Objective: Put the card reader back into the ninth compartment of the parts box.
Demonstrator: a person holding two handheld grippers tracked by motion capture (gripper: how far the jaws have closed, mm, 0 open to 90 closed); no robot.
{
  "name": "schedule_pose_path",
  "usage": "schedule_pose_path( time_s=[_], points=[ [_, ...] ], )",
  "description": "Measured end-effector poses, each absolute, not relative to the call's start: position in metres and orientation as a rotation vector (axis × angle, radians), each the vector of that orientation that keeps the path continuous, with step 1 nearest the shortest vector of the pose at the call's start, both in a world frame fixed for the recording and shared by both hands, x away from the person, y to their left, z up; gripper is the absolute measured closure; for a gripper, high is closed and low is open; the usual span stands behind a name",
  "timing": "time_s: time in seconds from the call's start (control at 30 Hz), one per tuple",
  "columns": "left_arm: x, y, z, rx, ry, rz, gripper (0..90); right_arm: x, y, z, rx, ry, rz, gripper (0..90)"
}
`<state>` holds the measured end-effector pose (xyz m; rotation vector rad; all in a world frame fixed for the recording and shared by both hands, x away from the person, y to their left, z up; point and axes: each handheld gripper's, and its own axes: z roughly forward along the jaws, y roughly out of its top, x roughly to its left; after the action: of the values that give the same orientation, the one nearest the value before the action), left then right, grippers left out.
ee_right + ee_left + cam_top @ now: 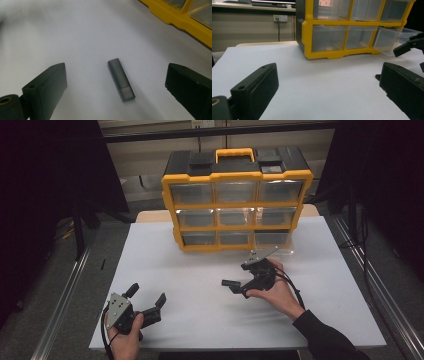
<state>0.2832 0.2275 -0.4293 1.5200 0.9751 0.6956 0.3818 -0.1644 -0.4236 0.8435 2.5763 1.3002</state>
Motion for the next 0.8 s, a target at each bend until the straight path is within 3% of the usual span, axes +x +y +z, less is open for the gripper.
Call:
schedule_pose_path(
  time_s=[0.8],
  points=[
    [0.284,0.228,-0.429,1.519,0.969,0.687,2.3,0.414,-0.138,-0.423,0.764,2.783,1.115,11.7]
  ],
)
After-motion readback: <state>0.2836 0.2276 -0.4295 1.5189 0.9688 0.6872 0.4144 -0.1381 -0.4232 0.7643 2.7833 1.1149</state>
